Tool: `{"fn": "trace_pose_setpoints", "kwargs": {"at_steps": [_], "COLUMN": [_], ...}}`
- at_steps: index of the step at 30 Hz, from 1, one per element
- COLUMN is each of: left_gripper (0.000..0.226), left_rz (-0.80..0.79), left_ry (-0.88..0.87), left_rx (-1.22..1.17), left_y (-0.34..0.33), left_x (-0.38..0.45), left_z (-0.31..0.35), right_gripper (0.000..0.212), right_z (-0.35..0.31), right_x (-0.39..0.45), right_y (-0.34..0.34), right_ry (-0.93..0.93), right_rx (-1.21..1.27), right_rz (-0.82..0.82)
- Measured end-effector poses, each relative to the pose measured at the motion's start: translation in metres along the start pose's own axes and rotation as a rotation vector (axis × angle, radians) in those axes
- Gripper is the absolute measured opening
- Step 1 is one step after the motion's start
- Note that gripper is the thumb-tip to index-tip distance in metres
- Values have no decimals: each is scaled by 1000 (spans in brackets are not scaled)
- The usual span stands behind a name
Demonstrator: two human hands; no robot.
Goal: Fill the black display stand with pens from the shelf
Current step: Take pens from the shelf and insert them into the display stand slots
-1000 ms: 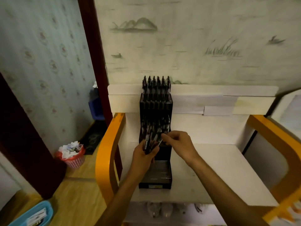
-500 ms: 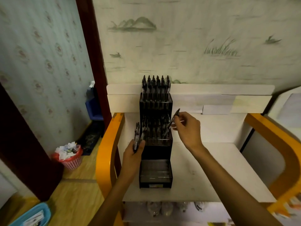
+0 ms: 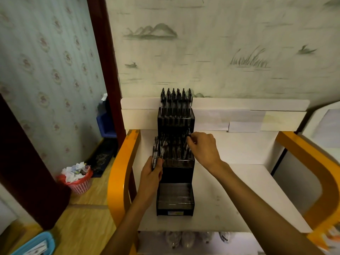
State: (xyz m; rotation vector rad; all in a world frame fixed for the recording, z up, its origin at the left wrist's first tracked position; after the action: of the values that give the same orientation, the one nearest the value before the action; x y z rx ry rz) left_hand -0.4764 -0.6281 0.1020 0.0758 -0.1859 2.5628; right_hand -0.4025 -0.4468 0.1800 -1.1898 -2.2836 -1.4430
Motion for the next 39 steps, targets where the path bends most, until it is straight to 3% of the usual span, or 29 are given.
{"fn": "trace_pose_setpoints", "kwargs": {"at_steps": [6,14,16,21,27,29,34,39], "left_gripper": [16,12,10,13,17,19,25,23], "left_rz": [-10,-83,-99,-99,-141,-149,-51,30], "left_ry": [-3,-5,1,32,2,-11,5,30], "left_rx": [-8,45,52,-41,0,42,70,104], "left_y": [-9,-18,-20,-26,-33,-35,-21,-3], "left_x": [5,7,7,4,3,3,7,9], "left_z": [1,8,10,12,8,6,-1,-7], "right_gripper": [33,38,35,21,20,21,16,13], "right_z": [1,5,2,-8,-3,-2,8,21], "right_x": [-3,-13,-16,-21,-27,-27,-15,-1], "right_y": [-12,-10,-4,6,4,3,15,24], "right_ry": [-56,-98,-121,-298,-364,-355,-375,-238], "right_rx": [-126,-126,-2,717,820,843,858,612], "right_rz": [-173,-154,-135,-232,-282,-238,63,163]}}
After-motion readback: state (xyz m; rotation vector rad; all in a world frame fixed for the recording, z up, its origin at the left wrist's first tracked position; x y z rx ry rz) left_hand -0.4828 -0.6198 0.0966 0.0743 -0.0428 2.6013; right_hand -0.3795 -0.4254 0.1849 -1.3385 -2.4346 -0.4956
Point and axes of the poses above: each hand's wrist, its own x-axis towards the middle knuckle, its own y-axis out of the back of the hand, z = x × y, the point moved 2 cm from there along x, towards the middle knuckle, and after that the axes turned 1 degree about y, right-handed, at the moved point
